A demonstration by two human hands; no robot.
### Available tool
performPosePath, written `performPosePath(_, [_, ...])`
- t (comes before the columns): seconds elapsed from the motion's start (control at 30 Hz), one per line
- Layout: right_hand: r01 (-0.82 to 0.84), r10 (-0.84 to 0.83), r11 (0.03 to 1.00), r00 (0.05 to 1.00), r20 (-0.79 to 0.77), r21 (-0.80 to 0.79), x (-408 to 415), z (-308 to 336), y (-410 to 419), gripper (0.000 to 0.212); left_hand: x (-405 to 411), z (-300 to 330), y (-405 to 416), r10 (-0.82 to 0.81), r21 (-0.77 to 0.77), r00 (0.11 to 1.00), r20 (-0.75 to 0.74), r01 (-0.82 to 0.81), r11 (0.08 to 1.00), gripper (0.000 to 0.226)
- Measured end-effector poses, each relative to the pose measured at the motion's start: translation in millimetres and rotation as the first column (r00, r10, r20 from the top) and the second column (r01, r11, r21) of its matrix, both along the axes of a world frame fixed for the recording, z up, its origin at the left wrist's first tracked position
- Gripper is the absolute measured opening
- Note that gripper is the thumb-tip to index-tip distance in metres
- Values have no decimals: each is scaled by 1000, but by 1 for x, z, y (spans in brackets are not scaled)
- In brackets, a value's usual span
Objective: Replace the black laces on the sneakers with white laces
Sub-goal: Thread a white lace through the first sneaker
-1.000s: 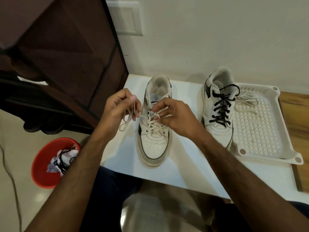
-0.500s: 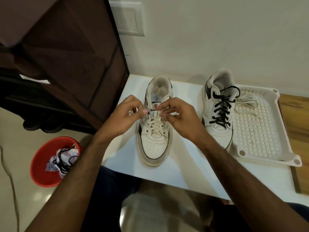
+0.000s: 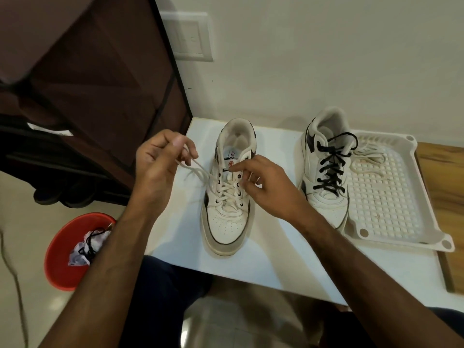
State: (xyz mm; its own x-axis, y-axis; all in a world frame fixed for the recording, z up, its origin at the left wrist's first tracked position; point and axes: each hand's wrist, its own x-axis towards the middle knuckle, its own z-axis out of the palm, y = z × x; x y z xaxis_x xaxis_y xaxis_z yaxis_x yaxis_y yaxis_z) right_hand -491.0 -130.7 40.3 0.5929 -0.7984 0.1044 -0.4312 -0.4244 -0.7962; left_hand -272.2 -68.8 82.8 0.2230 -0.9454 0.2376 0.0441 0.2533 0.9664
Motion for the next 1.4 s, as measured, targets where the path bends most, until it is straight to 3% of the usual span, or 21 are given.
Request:
performPosePath(0.1, [-47, 24, 988, 987, 162, 144, 12, 13, 4, 30, -13, 3, 0, -81, -23, 975, 206, 87, 996, 17])
performPosePath(0.2, [-121, 82, 971, 979, 188, 207, 20, 21, 11, 13, -23, 0, -2, -79, -43, 980, 183, 88, 995, 15])
performPosePath(0.3, [-133, 90, 947, 984, 155, 293, 7, 19, 8, 22, -14, 2, 0, -7, -29, 993, -119, 4, 1000, 25])
performPosePath(0.4, [-127, 134, 955, 991, -6, 267, -7, 13, 1, 25, -2, 5, 2, 50, -8, 881, -470, -61, 998, 31])
performPosePath(0.47, [-147, 178, 963, 976, -124, 224, -8, 10, -1, 20, -2, 4, 0, 95, 12, 860, -502, -103, 995, 30])
performPosePath(0.5, [-158, 192, 965, 969, -156, 209, -6, 10, -1, 17, -3, 2, -2, 114, 32, 901, -418, -111, 993, 28])
performPosePath(0.57, [-150, 177, 967, 977, -122, 206, -2, 16, 3, 16, -10, -4, -3, 109, 83, 991, -78, -103, 991, 27])
performPosePath(0.67, [-79, 62, 971, 995, 82, 225, 6, 30, 8, 30, -21, -11, -4, -90, 184, 963, 254, 44, 982, 23])
performPosePath(0.8, [-71, 48, 985, 988, 144, 159, 13, 29, 12, 14, -31, -11, -4, -205, 252, 935, 289, 133, 959, 22])
performPosePath(0.93, [-109, 88, 982, 987, 137, 152, 10, 23, 12, 13, -27, -17, -5, -130, 198, 931, 340, 64, 978, 23])
performPosePath(1.0, [-127, 89, 961, 983, 162, 247, 3, 26, 8, 22, -22, -16, -6, -63, 192, 977, 202, 23, 981, 23])
performPosePath(1.07, [-87, 42, 940, 989, 142, 330, -4, 28, 2, 30, -13, -12, -6, 51, 182, 997, -55, -40, 983, 24])
performPosePath(1.2, [106, -129, 912, 991, 30, 397, -24, 28, -9, 38, 1, -9, -6, 69, 116, 853, -518, -10, 993, 41])
performPosePath(1.3, [169, -150, 878, 986, -77, 448, -31, 28, -10, 37, -3, -7, -6, 134, 141, 762, -634, -57, 988, 39])
performPosePath(1.4, [142, -48, 863, 978, -201, 484, -31, 25, -10, 36, -6, -1, -6, 217, 156, 690, -690, -152, 976, 37])
